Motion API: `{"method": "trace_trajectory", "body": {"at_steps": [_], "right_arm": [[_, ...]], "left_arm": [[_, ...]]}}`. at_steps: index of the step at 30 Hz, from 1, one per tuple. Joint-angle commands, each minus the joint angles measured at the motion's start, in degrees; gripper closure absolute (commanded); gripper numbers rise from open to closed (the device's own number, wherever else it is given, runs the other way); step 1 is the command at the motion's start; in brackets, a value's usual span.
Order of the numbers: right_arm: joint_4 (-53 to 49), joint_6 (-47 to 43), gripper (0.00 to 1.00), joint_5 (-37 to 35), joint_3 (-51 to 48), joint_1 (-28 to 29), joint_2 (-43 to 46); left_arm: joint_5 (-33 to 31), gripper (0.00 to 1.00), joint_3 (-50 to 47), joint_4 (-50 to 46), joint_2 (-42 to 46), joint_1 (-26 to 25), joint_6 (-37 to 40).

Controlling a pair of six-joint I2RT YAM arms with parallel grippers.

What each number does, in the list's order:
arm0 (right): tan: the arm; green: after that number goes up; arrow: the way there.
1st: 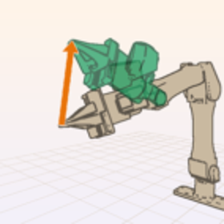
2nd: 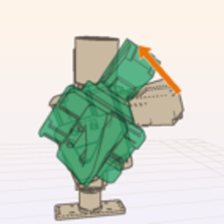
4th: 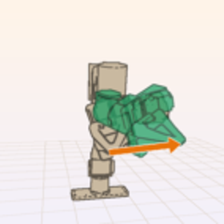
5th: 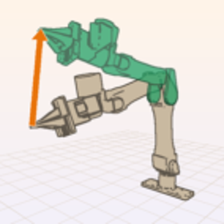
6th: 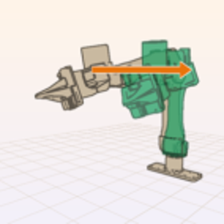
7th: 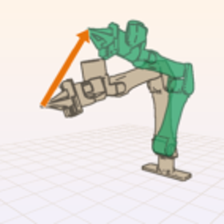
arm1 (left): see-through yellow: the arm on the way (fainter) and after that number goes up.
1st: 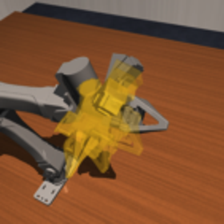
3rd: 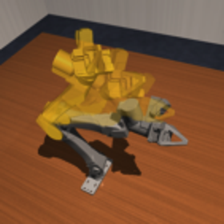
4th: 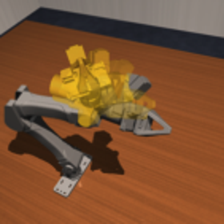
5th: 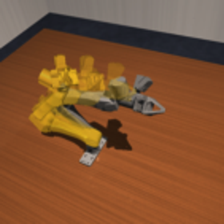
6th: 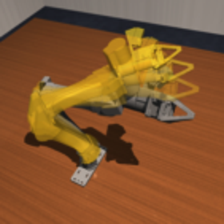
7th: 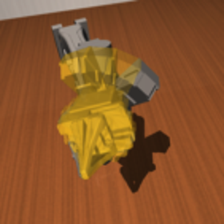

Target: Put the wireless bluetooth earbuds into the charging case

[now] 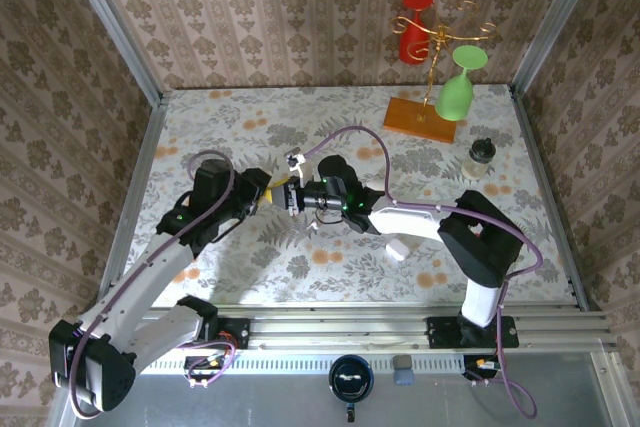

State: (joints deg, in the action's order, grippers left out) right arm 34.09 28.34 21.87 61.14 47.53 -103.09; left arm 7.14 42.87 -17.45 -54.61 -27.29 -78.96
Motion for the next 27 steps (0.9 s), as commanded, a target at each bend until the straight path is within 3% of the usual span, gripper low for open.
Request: {"method": "trace_trajectory", "body": {"at_steps": [1, 10, 15, 18, 22, 27], "right_arm": [[-1.1, -2.8, 0.92, -1.0, 0.5, -0.2, 1.4], [-4.0, -6.1, 0.97, -1.8, -2.3, -2.1, 5.7], [-8.9, -9.2, 0.99, 0.2, -4.5, -5.0, 10.9], [-12.5, -11.9, 1.0, 2.5, -6.3, -6.9, 15.1], [-19.3, -15.2, 1.0, 9.7, -7.3, -10.7, 20.9], [-30.8, -21.5, 1.0, 17.5, -5.8, -14.5, 27.5]], "left_arm": [[1.0, 0.59, -0.9, 0.9, 1.3, -0.2, -1.8], [1.0, 0.19, -2.6, 8.6, 1.9, 0.3, 4.9], [5.6, 0.0, -7.1, 22.9, 3.3, 3.1, 20.2], [10.8, 0.0, -10.1, 31.8, 4.0, 5.2, 30.3], [17.2, 0.01, -10.5, 35.7, 4.0, 5.8, 44.7], [25.7, 0.02, -14.3, 45.5, 5.9, 1.6, 60.8]]}}
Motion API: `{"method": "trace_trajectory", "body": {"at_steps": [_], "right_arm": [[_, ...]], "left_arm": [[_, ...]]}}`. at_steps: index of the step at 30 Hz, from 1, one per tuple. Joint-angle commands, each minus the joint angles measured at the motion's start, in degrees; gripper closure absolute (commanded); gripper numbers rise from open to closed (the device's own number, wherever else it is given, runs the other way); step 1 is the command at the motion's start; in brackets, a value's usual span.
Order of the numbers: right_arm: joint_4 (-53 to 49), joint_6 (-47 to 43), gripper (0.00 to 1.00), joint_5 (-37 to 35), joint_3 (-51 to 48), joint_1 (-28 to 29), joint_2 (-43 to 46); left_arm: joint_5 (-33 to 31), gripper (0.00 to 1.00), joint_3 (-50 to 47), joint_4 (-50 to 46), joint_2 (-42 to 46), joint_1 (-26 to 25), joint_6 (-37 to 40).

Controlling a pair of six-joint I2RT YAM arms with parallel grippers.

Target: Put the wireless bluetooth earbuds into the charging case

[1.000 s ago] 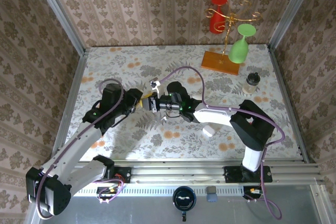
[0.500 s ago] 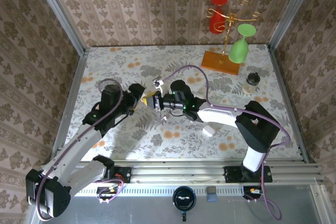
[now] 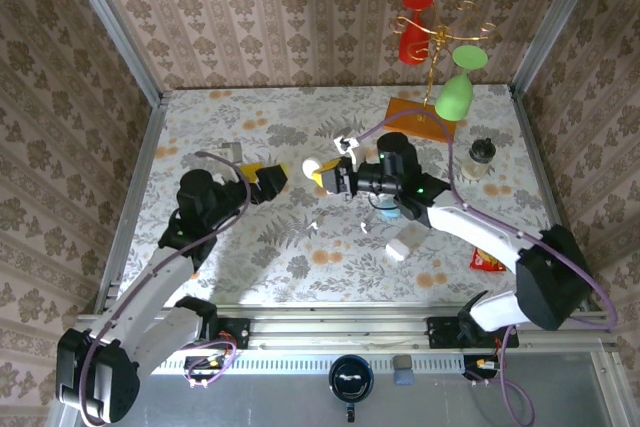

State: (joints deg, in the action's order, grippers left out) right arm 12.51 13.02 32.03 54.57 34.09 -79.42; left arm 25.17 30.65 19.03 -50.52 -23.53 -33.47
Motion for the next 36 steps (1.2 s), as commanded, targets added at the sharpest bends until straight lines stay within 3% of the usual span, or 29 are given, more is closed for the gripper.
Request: {"method": "trace_trajectory", "body": {"at_steps": [1, 8, 17, 20, 27, 36], "right_arm": [[-11.5, -8.0, 1.0, 9.0, 1.2, -1.3, 4.7], [-23.6, -20.1, 1.0, 16.9, 4.6, -1.4, 8.4], [-25.4, -25.5, 1.0, 21.5, 5.7, -1.2, 8.2], [-25.8, -26.2, 1.0, 22.6, 5.9, -1.2, 8.5], [-27.6, -28.1, 1.0, 25.4, 6.3, -1.0, 9.2], [-26.2, -27.4, 1.0, 24.5, 6.9, -0.8, 8.7]], "left_arm": [[8.2, 0.03, -2.5, 9.6, 2.3, -4.1, 17.9], [18.2, 0.16, -2.6, 10.5, 1.8, -10.5, 31.3], [26.9, 0.35, -0.9, 10.9, 0.4, -12.0, 30.8], [27.2, 0.39, -0.6, 11.0, -0.1, -12.1, 30.1], [22.4, 0.36, -1.6, 12.0, -0.1, -12.2, 29.0], [26.5, 0.5, -0.9, 16.7, -3.4, -12.4, 24.8]]}}
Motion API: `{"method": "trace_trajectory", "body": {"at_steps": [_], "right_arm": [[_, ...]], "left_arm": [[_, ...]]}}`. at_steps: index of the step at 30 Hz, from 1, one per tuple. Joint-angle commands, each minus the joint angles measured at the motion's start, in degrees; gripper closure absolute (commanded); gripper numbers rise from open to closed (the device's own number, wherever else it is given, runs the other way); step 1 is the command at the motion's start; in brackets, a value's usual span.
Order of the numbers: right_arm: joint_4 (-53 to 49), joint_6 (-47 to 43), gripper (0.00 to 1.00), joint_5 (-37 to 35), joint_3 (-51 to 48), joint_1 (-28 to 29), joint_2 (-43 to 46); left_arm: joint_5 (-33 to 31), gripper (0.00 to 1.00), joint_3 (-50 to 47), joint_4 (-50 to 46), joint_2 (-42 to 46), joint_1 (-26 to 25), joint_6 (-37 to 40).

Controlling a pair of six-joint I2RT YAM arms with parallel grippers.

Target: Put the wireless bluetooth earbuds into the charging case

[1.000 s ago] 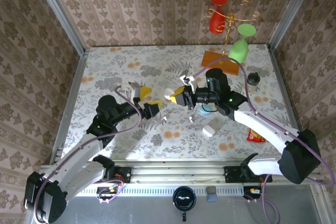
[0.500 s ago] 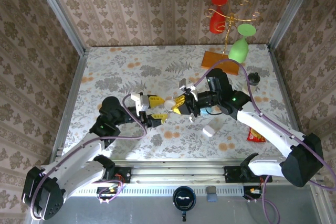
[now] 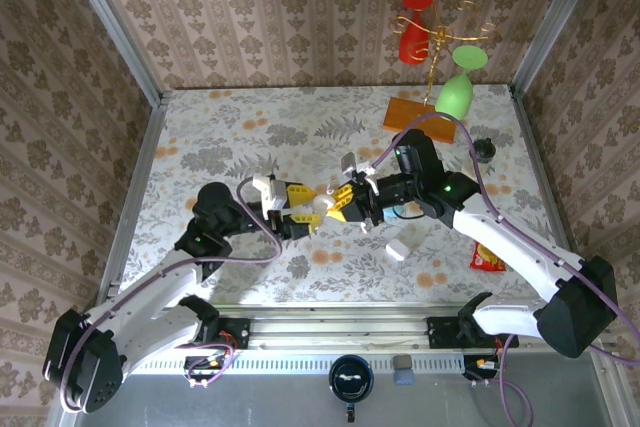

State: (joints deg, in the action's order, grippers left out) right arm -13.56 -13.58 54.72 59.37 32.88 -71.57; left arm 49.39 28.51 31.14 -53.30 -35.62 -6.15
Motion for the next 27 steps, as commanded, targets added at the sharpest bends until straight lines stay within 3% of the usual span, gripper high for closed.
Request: {"method": "trace_trajectory", "body": {"at_steps": [1, 12, 16, 21, 27], "right_arm": [[0.1, -0.7, 1.0, 1.9, 2.1, 0.4, 0.7], [1.1, 0.9, 0.98, -0.5, 2.1, 0.7, 0.2], [7.5, 8.2, 0.78, -8.8, 0.1, 0.0, 1.4], [11.4, 13.7, 0.56, -13.7, -1.1, -1.3, 2.2], [12.5, 17.5, 0.47, -18.0, -0.7, -1.7, 2.6]], "left_arm": [[2.7, 0.52, 1.2, 5.4, -0.9, -0.3, -3.0], [5.7, 0.81, 2.0, 6.7, -3.3, -0.5, -3.9], [5.2, 0.87, 1.4, 7.9, -3.3, -0.4, -3.5], [4.4, 0.93, 0.9, 7.6, -2.8, -0.4, -1.1], [3.7, 0.94, 0.5, 6.2, -3.0, -0.4, 2.2]]}}
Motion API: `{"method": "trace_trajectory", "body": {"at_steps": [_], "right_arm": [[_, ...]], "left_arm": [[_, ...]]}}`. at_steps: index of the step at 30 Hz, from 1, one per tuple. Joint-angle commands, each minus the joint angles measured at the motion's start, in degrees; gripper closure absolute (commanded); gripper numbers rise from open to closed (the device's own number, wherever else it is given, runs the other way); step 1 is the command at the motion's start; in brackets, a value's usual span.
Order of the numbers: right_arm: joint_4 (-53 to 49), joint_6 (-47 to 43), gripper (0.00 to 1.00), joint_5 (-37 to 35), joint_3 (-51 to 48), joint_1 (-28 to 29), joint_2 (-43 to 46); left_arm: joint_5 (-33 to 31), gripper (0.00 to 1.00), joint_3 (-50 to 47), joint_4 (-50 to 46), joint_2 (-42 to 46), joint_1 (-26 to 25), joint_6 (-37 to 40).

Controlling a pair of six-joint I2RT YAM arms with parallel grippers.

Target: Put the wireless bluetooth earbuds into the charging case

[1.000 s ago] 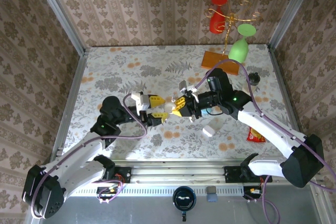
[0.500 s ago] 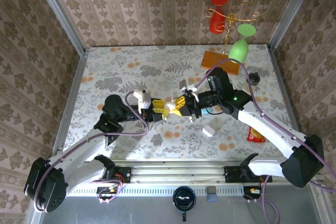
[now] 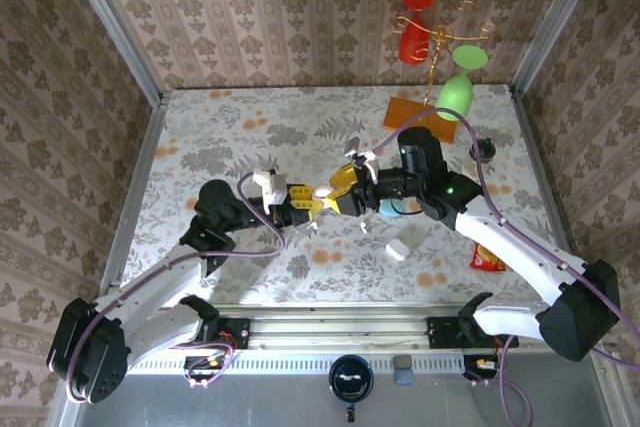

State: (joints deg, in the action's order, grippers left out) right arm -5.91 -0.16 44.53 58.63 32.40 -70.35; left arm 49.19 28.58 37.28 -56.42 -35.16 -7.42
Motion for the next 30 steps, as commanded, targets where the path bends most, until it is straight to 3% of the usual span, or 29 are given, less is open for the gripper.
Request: {"method": "trace_trajectory", "body": {"at_steps": [1, 5, 17, 20, 26, 30], "right_arm": [[4.9, 4.7, 0.46, -8.8, 0.1, -1.4, 1.3], [5.5, 7.9, 0.43, -11.0, 0.5, -2.2, 1.0], [10.4, 11.6, 0.31, -7.9, -3.4, -2.8, 6.7], [10.9, 14.3, 0.31, -11.7, -5.4, -3.6, 8.8], [-1.0, 19.6, 0.34, -29.9, -5.7, -4.0, 8.0], [-12.5, 25.0, 0.35, -31.9, -2.6, -4.1, 1.7]], "left_arm": [[4.1, 0.94, 0.4, 0.1, -0.1, -0.8, 3.9], [4.1, 0.94, 0.1, 0.2, -0.5, -0.9, 5.3], [-1.2, 0.96, -3.1, 4.3, 0.5, -0.3, 6.1], [-2.1, 0.95, -4.3, 7.2, 0.3, 0.6, 4.1], [-2.6, 0.96, -6.6, 13.2, -0.3, 3.4, 0.1], [-2.9, 0.96, -7.9, 14.7, -0.3, 4.8, 0.0]]}}
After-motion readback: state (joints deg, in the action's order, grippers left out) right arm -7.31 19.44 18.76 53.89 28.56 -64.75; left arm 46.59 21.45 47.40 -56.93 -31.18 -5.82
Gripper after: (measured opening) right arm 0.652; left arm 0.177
